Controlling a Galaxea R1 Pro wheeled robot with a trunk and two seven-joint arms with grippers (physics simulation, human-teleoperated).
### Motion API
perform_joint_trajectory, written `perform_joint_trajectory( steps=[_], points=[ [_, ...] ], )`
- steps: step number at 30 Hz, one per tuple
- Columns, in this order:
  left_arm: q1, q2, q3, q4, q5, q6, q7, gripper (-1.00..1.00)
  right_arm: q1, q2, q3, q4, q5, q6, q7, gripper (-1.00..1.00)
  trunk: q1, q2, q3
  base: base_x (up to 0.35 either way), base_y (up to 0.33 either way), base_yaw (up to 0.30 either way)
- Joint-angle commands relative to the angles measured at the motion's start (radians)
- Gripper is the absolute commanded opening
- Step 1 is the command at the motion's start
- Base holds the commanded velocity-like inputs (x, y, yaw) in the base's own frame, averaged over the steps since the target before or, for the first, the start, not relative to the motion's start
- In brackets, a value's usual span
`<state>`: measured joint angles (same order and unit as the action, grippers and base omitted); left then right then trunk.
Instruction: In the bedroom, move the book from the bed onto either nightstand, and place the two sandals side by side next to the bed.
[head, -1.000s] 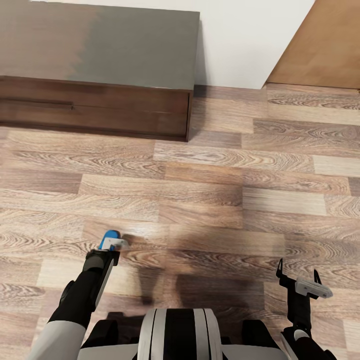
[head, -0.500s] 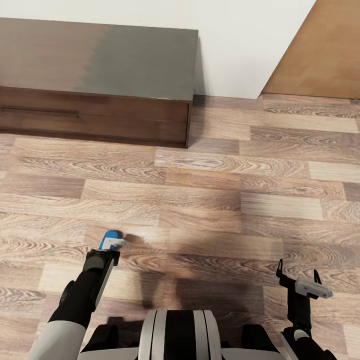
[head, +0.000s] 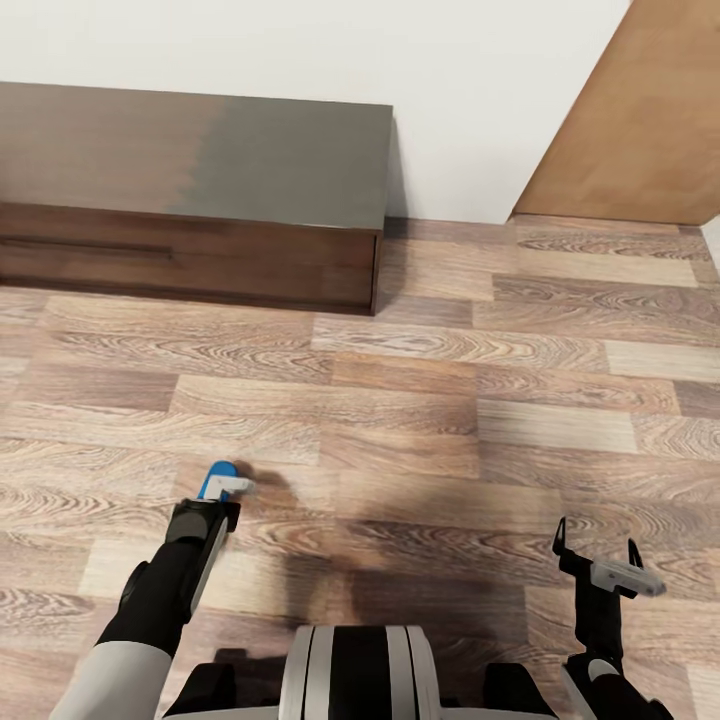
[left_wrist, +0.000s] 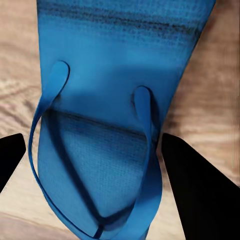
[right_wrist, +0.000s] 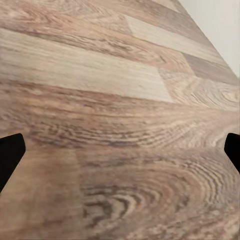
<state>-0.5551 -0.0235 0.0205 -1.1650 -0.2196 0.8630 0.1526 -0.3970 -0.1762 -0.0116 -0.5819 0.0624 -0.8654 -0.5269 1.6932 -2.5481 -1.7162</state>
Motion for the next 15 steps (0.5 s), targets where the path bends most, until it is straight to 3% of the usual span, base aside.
perform_joint_trajectory(
  steps=[1,5,11,15],
  points=[
    [0.0,0.0,0.004,-0.001,-0.001,0.004,-0.001,-1.0,0.0,0.0,-0.001,0.001,0.006,-0.001,-0.005,1.0,-0.001,0.0,0.004,0.0,0.0,0.0],
    [0.0,0.0,0.031,-0.001,0.0,0.003,-0.002,-1.0,0.0,0.0,0.0,0.001,0.006,-0.001,-0.005,1.0,-0.002,0.001,0.019,0.0,0.0,0.0],
    [0.004,0.0,0.153,0.0,0.002,-0.029,-0.006,-1.0,0.0,-0.001,0.0,0.009,0.005,0.0,-0.005,1.0,-0.005,0.002,0.042,0.0,0.0,0.0],
    [0.01,0.006,0.184,0.001,0.003,-0.091,-0.039,-1.0,0.0,-0.003,-0.001,0.053,0.006,-0.001,-0.005,1.0,-0.007,0.003,0.058,0.0,0.0,0.0]
  ],
)
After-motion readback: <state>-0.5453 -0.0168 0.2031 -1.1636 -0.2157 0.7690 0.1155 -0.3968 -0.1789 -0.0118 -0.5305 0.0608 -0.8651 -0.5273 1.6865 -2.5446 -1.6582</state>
